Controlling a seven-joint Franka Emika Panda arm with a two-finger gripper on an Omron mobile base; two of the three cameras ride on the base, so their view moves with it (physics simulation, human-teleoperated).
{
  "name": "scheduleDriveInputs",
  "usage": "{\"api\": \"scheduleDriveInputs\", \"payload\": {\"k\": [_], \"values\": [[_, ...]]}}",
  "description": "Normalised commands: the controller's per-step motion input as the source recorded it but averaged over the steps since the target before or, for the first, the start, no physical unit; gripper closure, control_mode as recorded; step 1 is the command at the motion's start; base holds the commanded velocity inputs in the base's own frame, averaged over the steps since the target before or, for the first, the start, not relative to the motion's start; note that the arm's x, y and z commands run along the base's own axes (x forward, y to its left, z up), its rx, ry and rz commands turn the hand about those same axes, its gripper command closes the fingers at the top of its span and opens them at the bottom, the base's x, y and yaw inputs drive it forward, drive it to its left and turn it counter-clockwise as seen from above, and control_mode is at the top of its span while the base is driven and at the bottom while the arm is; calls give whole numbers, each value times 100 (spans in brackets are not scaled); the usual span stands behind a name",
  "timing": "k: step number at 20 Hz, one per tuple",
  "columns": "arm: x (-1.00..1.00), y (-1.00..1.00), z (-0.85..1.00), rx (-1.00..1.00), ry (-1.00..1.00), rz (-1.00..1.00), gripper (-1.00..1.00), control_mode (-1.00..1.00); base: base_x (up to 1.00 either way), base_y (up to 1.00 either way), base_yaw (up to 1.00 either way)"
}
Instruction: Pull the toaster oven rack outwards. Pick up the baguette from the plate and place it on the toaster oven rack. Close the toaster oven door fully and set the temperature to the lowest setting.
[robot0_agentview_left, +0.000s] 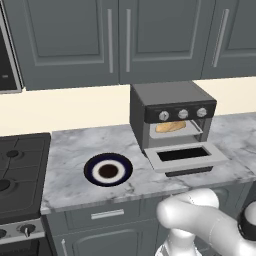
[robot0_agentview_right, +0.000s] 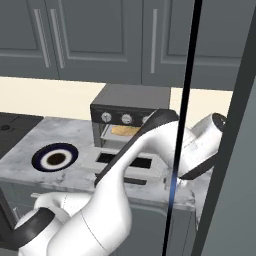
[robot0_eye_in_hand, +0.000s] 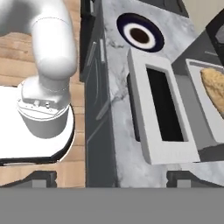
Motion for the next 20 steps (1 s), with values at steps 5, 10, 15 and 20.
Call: {"api": "scheduleDriveInputs", "payload": {"k": [5,10,15,20], "values": [[17,-46,-47,21,3,-17,-100,-100,0,0,0],[31,-11,-55,20,8,-9,-100,-100,0,0,0],[39,0,-52,17,7,-2,-100,-100,0,0,0],[34,0,-51,16,0,0,-100,-100,0,0,0]]}}
